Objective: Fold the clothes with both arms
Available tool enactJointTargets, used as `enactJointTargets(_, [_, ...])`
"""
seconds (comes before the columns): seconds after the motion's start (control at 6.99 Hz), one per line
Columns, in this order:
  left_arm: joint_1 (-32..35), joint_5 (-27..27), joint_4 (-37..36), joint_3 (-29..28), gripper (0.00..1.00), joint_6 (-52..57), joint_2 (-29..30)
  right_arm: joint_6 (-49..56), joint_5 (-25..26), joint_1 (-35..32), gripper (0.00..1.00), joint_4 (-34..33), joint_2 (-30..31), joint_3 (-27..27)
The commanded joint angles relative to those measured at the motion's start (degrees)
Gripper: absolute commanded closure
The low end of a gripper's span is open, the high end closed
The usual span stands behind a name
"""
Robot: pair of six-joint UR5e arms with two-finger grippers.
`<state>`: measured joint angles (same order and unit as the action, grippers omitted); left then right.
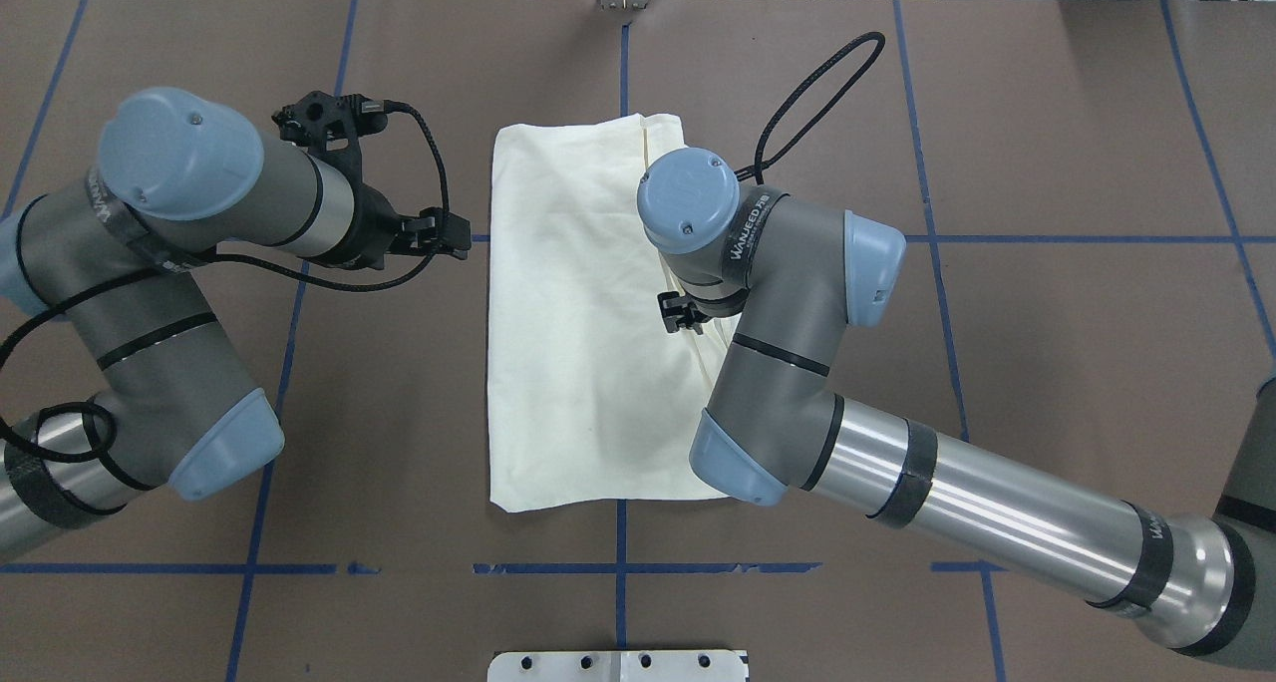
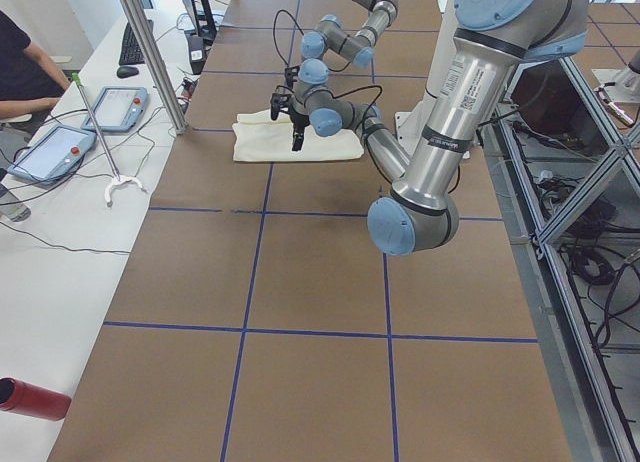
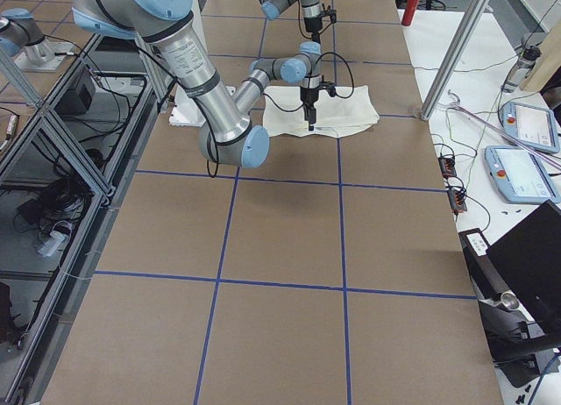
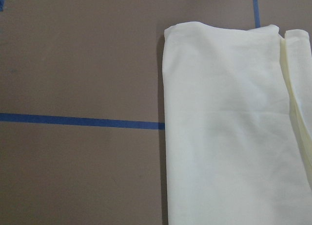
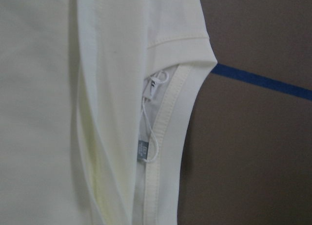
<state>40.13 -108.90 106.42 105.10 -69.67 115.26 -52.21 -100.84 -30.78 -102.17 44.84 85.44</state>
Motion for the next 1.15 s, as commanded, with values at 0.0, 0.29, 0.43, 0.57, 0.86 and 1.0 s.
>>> enactJointTargets(0.0, [0.04, 0.0, 0.01, -0.24, 0.0, 0.23, -0.21, -0.09, 0.03, -0.24, 0.0, 7.49, -2.72, -7.0])
enactJointTargets(0.29, [0.04, 0.0, 0.1, -0.33, 0.0, 0.24, -0.12, 0.0, -0.41, -1.12, 0.0, 6.89, -3.62, -7.48])
enactJointTargets(0.43, [0.04, 0.0, 0.1, -0.42, 0.0, 0.24, -0.21, 0.26, -2.85, -1.99, 0.0, 7.15, -3.62, -7.39])
enactJointTargets(0.57, [0.04, 0.0, 0.1, -0.42, 0.0, 0.32, -0.21, -0.17, -3.65, -2.17, 0.0, 7.77, -3.62, -7.39])
enactJointTargets(0.86, [0.04, 0.0, 0.28, -0.77, 0.0, 0.32, -0.21, -0.18, -7.94, -3.92, 0.02, 14.58, -2.75, -7.48])
enactJointTargets(1.0, [0.04, 0.0, 0.28, -0.68, 0.0, 0.41, -0.21, -0.09, -8.93, -4.45, 0.31, 14.89, -2.74, -7.39])
